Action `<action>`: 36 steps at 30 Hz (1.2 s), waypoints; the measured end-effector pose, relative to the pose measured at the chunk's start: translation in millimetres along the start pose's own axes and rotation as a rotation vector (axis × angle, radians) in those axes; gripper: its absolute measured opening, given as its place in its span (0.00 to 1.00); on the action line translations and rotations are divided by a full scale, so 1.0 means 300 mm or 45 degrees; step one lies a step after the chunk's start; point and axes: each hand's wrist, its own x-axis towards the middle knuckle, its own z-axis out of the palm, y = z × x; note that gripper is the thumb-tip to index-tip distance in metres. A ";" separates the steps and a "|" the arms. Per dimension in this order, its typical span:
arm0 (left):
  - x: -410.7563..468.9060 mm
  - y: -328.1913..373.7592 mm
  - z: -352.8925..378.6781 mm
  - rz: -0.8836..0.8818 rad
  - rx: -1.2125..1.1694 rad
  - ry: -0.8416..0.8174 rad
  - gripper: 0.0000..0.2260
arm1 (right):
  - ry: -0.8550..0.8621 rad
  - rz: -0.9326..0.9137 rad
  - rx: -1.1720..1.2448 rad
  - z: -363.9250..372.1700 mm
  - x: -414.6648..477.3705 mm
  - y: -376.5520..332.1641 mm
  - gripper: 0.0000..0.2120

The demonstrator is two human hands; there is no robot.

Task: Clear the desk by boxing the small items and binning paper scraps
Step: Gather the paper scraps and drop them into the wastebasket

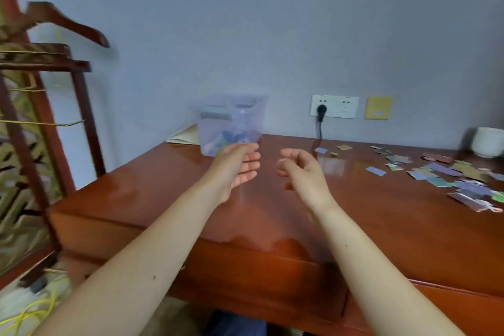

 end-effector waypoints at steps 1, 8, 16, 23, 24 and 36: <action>0.032 -0.009 0.043 -0.011 0.005 -0.030 0.03 | 0.024 0.016 -0.017 -0.038 0.023 0.008 0.10; 0.259 -0.079 0.317 -0.095 0.054 -0.188 0.07 | 0.184 0.107 -0.132 -0.277 0.223 0.066 0.11; 0.602 -0.158 0.555 -0.128 0.176 -0.214 0.08 | 0.282 0.169 -0.279 -0.443 0.574 0.239 0.10; 0.781 -0.146 0.655 -0.375 0.192 -0.104 0.09 | 0.265 0.402 -0.284 -0.525 0.769 0.264 0.08; 0.783 -0.124 0.669 -0.411 0.187 -0.090 0.08 | 0.253 0.436 -0.291 -0.536 0.783 0.241 0.09; 0.646 0.234 0.848 -0.610 0.203 0.121 0.08 | 0.066 0.709 -0.391 -0.669 0.818 -0.200 0.13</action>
